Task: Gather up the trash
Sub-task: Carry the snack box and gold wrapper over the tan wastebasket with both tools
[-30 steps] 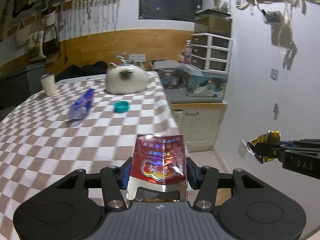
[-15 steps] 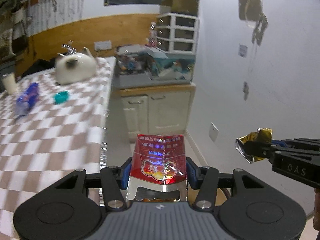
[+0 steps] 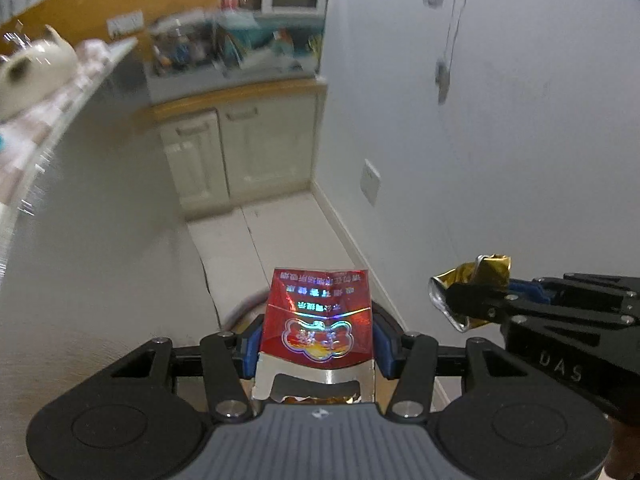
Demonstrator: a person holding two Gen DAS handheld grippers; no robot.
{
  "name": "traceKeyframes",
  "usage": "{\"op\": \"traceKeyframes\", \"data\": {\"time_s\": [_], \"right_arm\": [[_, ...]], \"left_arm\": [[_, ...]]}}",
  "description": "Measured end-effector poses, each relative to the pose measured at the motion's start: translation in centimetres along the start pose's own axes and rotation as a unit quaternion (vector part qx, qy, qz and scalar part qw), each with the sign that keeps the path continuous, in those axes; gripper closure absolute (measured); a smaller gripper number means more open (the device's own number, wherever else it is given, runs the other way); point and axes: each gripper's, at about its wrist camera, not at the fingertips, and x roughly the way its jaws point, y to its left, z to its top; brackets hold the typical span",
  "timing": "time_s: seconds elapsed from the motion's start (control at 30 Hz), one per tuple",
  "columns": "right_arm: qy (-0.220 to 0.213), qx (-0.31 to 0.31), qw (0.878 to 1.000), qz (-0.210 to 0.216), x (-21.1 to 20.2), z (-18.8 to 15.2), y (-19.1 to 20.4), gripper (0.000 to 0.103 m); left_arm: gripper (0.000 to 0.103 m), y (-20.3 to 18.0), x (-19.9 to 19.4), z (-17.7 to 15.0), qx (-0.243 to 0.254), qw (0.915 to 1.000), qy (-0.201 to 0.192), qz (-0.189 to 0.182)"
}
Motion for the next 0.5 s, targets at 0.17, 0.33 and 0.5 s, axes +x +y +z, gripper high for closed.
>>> {"op": "traceKeyframes", "data": {"time_s": [0.17,0.33,0.5], "right_arm": [[0.045,0.02,0.999,-0.004,3.3,-1.4,-1.3,0.086],[0.084,0.02,0.996,-0.012,6.2,-3.1,-1.5,0.086],[0.114,0.028,0.993,-0.009,8.3,-4.3,-1.6,0.086]], "left_arm": [[0.049,0.8,4.2,-0.6,-0.016,0.9984,0.052,-0.009],[0.049,2.3,8.0,-1.7,-0.044,0.994,0.099,-0.015],[0.049,3.4,10.2,-2.8,-0.071,0.9886,0.132,-0.019]]}}
